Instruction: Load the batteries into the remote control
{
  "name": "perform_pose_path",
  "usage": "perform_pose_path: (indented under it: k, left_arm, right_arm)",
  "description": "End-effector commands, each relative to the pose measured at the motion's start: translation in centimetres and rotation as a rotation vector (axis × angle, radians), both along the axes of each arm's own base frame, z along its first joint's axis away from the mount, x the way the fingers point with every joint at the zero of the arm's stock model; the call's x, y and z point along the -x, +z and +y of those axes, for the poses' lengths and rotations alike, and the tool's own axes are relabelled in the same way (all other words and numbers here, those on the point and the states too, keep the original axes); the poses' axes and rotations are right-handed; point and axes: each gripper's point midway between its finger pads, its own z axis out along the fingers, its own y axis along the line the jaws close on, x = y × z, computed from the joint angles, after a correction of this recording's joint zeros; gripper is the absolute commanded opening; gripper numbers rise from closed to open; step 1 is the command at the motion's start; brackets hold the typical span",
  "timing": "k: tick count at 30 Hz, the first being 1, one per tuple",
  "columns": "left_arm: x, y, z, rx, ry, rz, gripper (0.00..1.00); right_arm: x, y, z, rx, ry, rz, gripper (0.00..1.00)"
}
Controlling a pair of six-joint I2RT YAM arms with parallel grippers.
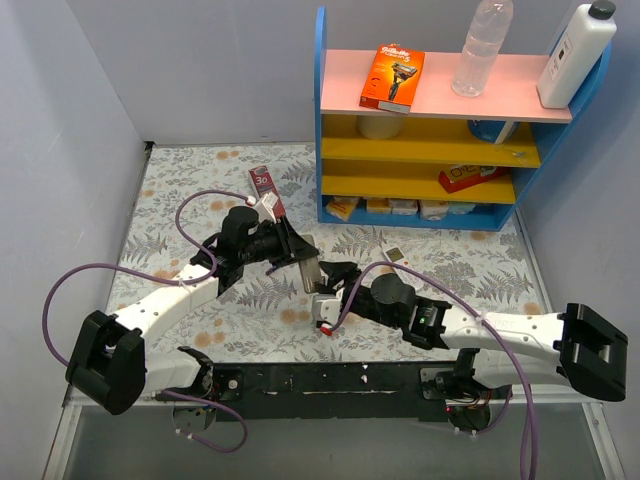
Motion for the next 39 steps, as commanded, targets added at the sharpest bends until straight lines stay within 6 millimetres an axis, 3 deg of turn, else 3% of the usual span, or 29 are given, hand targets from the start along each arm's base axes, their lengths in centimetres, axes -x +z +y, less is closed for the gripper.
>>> perform_pose_path:
  k: [1, 12, 21, 27, 39]
  left_arm:
    - [3.2, 0.8, -0.6, -0.023, -0.153, -0.036, 0.00]
    - [2.7, -1.3, 0.0, -0.061, -0.123, -0.060, 0.00]
    - [0.9, -5.3, 2.3, -0.193, 0.020, -0.098, 0.00]
    - [0.4, -6.5, 3.3, -0.233, 0.064, -0.131, 0.00]
    - [0.8, -6.6, 2.9, -0.213, 0.039, -0.113, 0.00]
  right_arm:
    - [-2.9, -1.6, -2.0, 0.041, -0.159, -0.016, 0.60]
    - [-3.1, -4.0, -1.4, 0.043, -0.172, 0.028, 0.60]
    - [-2.6, -6.8, -0.9, 0.066, -0.150, 0.086, 0.60]
    - [-2.5, -8.5, -0.5, 0.081, -0.147, 0.123, 0.61]
    - [1.5, -6.1, 2.3, 0.006, 0.033, 0.361, 0.68]
